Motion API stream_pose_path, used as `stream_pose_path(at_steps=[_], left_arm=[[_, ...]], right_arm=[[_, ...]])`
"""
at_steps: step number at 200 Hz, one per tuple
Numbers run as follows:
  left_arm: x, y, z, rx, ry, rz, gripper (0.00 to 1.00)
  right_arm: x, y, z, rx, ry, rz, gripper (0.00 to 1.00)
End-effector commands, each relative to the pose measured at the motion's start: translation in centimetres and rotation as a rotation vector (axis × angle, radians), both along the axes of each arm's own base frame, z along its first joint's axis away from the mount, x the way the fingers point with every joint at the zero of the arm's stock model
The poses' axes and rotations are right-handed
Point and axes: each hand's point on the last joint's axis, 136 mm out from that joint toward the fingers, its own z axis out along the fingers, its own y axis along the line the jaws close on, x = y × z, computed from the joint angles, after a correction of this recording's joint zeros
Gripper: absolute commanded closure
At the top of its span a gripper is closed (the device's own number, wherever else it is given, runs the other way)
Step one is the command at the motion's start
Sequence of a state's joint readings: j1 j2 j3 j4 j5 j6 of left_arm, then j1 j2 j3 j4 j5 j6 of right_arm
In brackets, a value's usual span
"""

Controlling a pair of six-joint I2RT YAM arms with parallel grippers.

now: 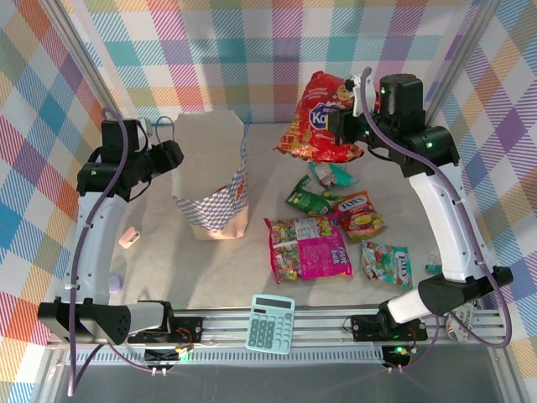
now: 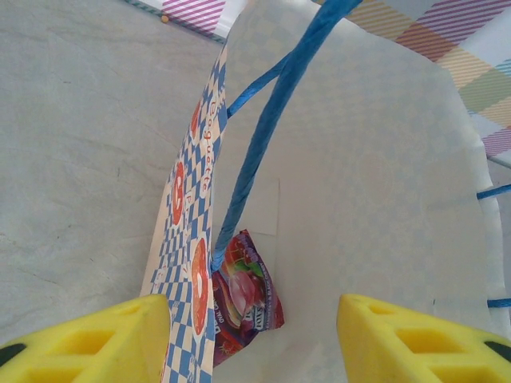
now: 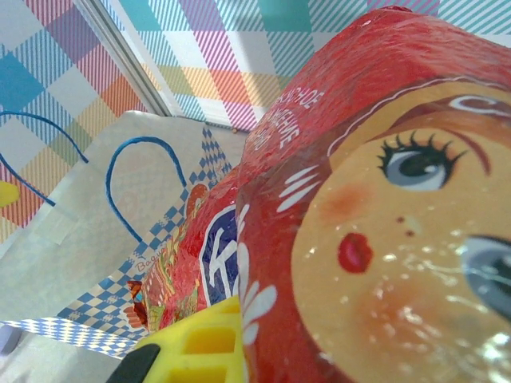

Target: Place the snacks into the paper bag

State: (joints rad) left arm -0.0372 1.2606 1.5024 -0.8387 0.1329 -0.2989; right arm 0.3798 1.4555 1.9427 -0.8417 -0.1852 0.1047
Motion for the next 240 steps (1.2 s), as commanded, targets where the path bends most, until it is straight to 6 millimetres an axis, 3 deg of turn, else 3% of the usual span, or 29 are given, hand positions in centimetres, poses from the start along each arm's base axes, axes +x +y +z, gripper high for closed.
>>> stream_pose_path(at_steps=[1,39,135,186,240], left_arm=[[-0.4,-0.1,1.6,-0.009,-0.038,0.002,0.43],[-0.1,-0.2,1.6,-0.012,-0.037,-0.003,0.43],[0.0,0.4,1.1,0.014,-0.026,0.026,0.43],[-0.2,0.6,0.6,0.024,-0.027,0.027,0.46],[0.0,0.7,0.8,0.018,-0.052,0.038,0.48]], right_arm=[[-2.2,0.5,7.6,0.112,-0.225,0.060,1.00],[-3.0,2.4,8.3,0.127,-0.222,0.119,1.00],[-4.8,9.7,11.1,0.064,-0.315,0.294,1.00],[-4.7,12.2,12.6,0.115,-0.385,0.345,1.00],[-3.3,15.2,12.2,0.137,-0.424,0.380,1.00]])
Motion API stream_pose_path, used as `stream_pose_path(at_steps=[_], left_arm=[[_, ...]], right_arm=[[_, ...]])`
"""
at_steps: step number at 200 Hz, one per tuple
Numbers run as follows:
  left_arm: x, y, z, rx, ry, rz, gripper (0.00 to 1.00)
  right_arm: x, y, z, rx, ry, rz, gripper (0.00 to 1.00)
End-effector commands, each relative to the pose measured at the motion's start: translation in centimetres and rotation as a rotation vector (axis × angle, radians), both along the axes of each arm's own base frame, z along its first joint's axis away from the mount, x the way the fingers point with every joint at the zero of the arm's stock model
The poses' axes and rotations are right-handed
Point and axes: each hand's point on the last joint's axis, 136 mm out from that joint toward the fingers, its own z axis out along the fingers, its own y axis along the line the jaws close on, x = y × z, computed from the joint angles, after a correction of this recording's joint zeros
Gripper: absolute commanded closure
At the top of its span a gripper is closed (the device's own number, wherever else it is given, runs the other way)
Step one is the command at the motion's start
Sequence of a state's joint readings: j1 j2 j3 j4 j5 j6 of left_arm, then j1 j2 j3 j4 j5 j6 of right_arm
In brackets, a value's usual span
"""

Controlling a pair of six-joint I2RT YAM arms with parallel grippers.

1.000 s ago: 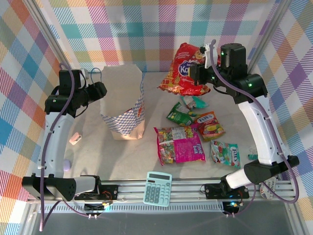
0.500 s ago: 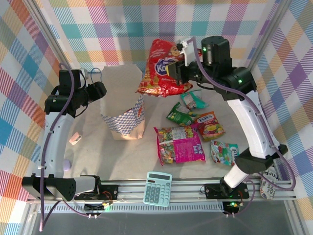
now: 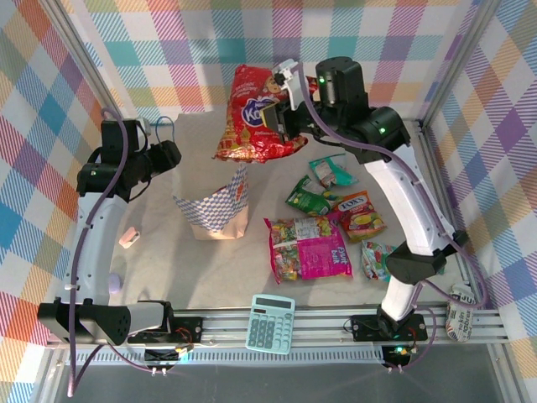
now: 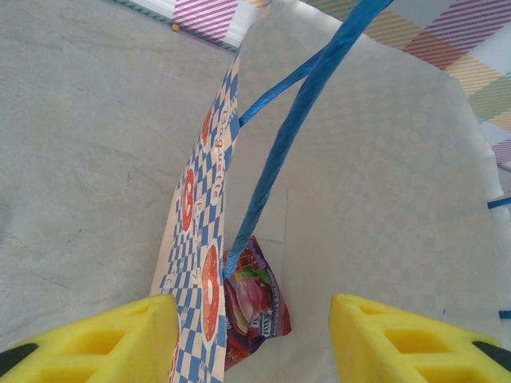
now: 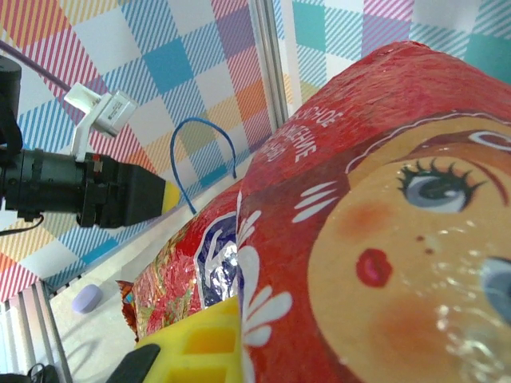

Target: Place the snacks into the paper bag

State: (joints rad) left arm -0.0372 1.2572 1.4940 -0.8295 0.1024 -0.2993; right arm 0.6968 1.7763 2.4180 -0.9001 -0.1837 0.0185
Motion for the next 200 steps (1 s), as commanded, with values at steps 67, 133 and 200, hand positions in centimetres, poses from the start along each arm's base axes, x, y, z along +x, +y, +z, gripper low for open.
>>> stream_pose_path(at_steps=[67,133,200], left_arm=[[0.5,0.4,-0.1,0.008,-0.032,0.025,0.50],[0.8,0.4,-0.4,0.008,-0.036,0.028,0.50],[0.6,1.0,-0.4,0.013,-0.039,0.068,0.55]], right_arm=[[0.9,4.1,7.5,0.308,-0.202,0.067,1.00],[1.8,7.0,7.0,0.409,-0.115,0.114,1.00],[3.3,9.3,5.4,0.441,-0.035,0.102,1.00]])
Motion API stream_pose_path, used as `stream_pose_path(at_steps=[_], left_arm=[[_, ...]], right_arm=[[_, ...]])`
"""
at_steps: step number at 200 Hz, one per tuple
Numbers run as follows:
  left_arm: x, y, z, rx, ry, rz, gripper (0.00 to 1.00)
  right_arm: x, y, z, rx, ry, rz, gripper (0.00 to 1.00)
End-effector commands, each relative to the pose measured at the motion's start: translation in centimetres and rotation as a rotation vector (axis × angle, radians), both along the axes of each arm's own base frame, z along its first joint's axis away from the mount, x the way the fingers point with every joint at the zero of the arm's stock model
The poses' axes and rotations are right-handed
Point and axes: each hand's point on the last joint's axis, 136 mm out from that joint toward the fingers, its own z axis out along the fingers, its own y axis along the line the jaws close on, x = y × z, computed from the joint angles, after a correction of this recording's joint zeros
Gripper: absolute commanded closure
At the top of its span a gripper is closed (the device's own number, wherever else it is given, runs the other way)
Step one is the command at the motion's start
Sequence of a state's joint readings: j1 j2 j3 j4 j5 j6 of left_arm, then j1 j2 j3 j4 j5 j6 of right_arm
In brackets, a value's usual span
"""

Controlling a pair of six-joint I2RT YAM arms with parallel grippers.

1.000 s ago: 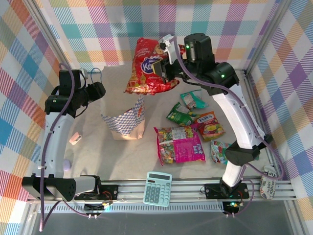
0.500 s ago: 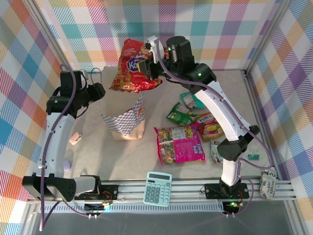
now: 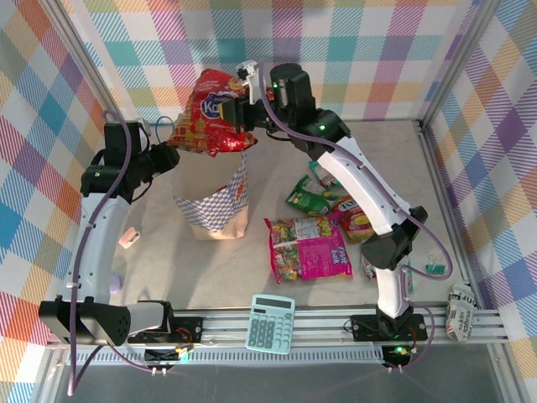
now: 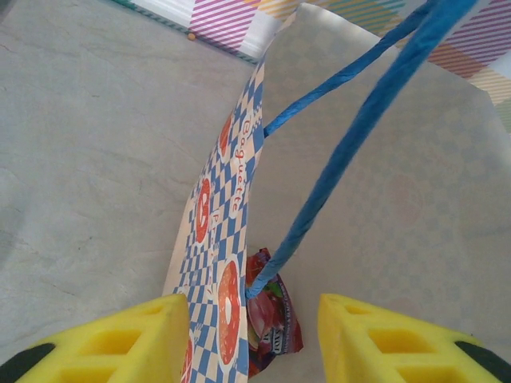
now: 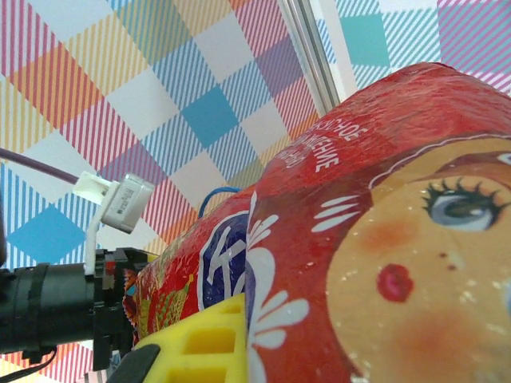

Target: Place the snacks into the paper bag

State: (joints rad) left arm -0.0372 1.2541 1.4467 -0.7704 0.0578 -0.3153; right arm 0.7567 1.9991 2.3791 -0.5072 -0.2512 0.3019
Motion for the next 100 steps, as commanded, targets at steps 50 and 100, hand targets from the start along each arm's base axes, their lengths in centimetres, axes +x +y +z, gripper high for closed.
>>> stream_pose_path(at_steps=[50,100], left_arm=[[-0.1,0.5,0.5,-0.002,-0.018,0.031,0.56],[0.0,0.8,0.5,-0.006,-0.018,0.049,0.57]], right_arm=[[-0.6,-0.9,7.7,0.162,-0.185,-0.039,1.00],[0.3,-2.1,6.6,0.074,-0.206,-0.116,1.00]])
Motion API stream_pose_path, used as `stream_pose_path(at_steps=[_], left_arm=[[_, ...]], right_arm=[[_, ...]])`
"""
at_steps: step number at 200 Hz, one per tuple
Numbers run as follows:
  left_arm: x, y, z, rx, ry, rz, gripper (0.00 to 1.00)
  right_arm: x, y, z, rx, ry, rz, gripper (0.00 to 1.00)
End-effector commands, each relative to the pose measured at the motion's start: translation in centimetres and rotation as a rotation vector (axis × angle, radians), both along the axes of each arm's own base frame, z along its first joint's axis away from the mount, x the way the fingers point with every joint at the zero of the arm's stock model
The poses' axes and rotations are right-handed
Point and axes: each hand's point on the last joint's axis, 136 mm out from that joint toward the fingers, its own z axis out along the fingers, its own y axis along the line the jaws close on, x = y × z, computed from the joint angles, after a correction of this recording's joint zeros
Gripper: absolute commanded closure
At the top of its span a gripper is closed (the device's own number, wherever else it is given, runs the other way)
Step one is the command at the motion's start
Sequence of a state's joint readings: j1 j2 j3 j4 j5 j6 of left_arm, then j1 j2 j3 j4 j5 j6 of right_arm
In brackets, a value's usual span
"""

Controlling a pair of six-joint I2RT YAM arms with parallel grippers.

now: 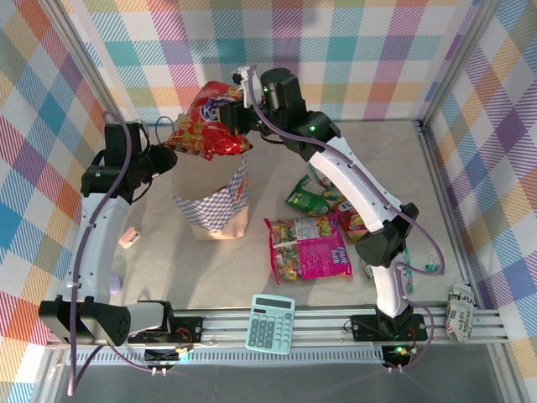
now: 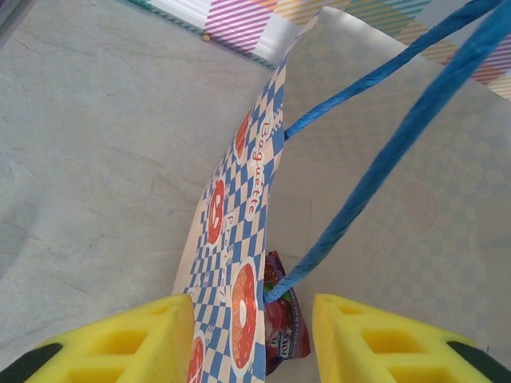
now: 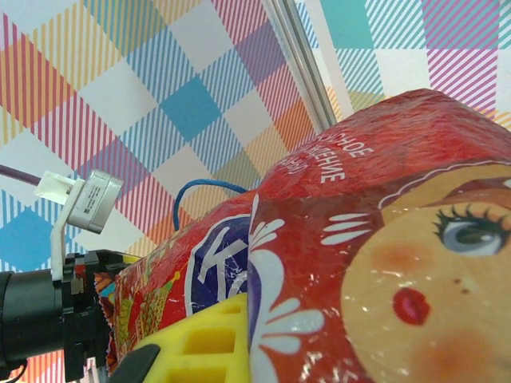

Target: Place the snacks into the paper bag

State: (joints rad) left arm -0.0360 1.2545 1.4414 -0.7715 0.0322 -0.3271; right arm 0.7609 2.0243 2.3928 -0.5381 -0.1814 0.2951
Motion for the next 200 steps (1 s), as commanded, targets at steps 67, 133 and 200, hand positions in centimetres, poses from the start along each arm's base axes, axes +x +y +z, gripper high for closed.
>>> stream_pose_path(at_steps=[67,133,200], left_arm=[[-0.3,0.8,1.0,-0.014,-0.026,0.047,0.58],[-0.2,0.9,0.8,-0.022,-0.022,0.051,0.59],[-0.3,0.8,0.9,-0.021,-0.019,0.043,0.59]], right_arm=[[-0.6,-3.1,7.7,0.049,-0.249,-0.102,1.00],[-2.5,-1.6,6.9,-0.004,-0.317,0.055,1.00],[-4.2,-0.2,4.9,-0.100,-0.384,0.169,1.00]])
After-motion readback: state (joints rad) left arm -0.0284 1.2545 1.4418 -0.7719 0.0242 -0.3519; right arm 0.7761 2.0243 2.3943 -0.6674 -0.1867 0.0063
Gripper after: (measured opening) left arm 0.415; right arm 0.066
